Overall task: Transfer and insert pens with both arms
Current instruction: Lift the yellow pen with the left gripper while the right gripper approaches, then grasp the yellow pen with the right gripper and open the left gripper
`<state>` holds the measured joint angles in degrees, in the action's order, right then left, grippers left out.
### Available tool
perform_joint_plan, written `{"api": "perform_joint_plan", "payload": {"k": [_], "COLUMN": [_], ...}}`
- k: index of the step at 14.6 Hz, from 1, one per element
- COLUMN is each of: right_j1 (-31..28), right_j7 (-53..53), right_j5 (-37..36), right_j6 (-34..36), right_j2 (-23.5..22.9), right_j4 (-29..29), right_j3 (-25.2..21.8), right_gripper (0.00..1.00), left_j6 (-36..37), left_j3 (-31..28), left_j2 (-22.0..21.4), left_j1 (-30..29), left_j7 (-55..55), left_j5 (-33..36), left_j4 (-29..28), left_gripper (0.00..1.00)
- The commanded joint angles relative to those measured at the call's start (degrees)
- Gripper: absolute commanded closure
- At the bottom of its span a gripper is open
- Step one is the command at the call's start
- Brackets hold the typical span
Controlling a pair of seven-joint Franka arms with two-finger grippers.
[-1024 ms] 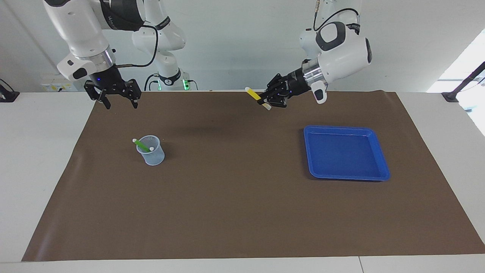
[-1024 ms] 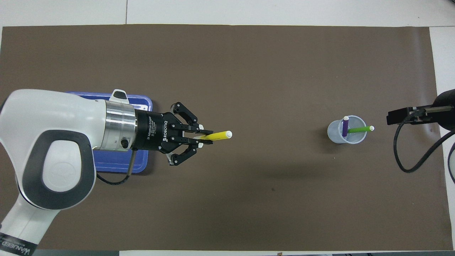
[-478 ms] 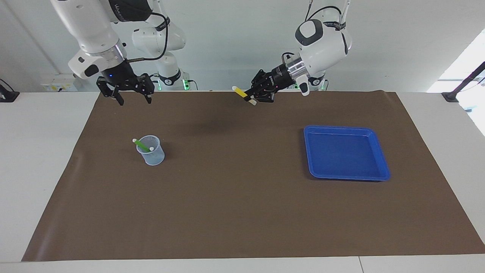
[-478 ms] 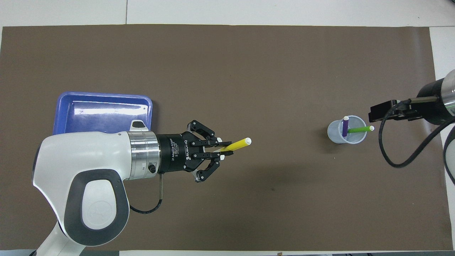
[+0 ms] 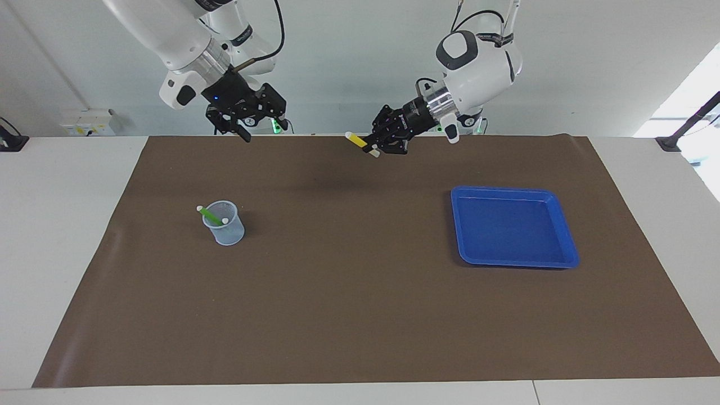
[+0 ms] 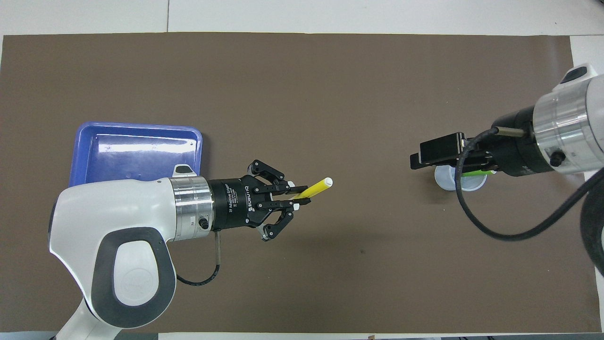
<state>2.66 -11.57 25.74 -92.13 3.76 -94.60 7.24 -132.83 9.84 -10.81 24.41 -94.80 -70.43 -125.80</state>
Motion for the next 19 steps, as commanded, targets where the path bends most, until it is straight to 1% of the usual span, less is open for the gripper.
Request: {"api": "perform_joint_plan", "payload": {"k": [1,3,6,8,12,17,19], "right_j1": [-0.5,-0.5,-0.6,-0.5,-0.5,-0.5,-0.5], "right_j7": [-6.9,-10.3,-11.2,-14.8,-17.9,-17.9,-17.5], "right_j5": [1.6,1.5,3.3,5.1,5.4,3.5,1.2], "right_j6": [-5.3,-8.1,-10.0,-11.5,-11.5,-10.8,-11.5], "right_j2": [-0.4,-1.5,-4.1,-4.9,-6.2,-6.2,-6.2], "right_j4": [-0.4,-0.5,0.2,0.3,0.3,0.0,-0.1], "right_j3": [5.2,8.0,9.7,10.5,15.2,15.7,15.8], "right_gripper": [0.0,0.0,0.0,0.0,0.0,0.0,0.01], "left_j6": [-1.3,-1.8,-2.4,-2.6,-3.0,-3.0,-3.0], "left_j3": [-0.8,-0.7,-0.8,-0.7,-0.7,-0.8,-0.8], "left_j2": [-2.4,-2.3,-2.3,-2.3,-2.3,-2.3,-2.3], "left_j1": [0.9,0.8,0.8,0.7,0.7,0.5,0.5], "left_j7": [-1.4,-1.9,-2.6,-2.7,-2.8,-3.3,-3.7], "left_j5": [-2.1,-2.2,-3.0,-3.1,-3.5,-3.9,-3.9], "left_j4": [-2.3,-2.3,-2.3,-2.3,-2.3,-2.3,-2.3], "left_gripper": [1.0,1.0,1.0,1.0,1.0,1.0,1.0]}}
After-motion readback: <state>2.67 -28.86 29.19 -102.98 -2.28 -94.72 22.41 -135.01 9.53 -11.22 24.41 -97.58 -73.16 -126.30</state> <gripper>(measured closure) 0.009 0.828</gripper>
